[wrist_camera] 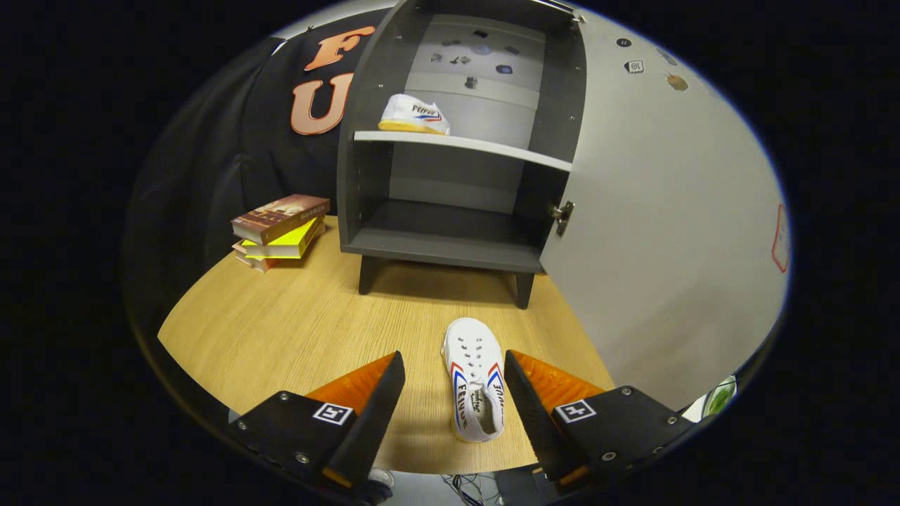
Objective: Open the shoe cabinet door, grab the shoes and put them into the shoe cabinet, then close the shoe cabinet door.
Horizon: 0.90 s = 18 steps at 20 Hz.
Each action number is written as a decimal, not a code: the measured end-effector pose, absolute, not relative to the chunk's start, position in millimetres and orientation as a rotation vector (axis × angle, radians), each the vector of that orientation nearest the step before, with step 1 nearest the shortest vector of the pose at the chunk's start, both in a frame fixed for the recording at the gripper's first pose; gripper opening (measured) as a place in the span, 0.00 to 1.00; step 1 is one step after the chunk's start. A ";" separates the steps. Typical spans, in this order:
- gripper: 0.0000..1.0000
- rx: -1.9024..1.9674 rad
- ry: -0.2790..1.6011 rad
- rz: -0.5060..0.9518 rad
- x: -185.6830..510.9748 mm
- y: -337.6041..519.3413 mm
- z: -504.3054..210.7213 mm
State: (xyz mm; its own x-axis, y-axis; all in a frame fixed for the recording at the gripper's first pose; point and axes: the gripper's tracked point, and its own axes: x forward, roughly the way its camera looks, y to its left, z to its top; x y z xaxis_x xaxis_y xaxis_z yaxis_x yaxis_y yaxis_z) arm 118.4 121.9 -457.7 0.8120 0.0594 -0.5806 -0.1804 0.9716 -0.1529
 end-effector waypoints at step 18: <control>0.41 -0.186 0.903 0.104 142.7 95.5 -590.4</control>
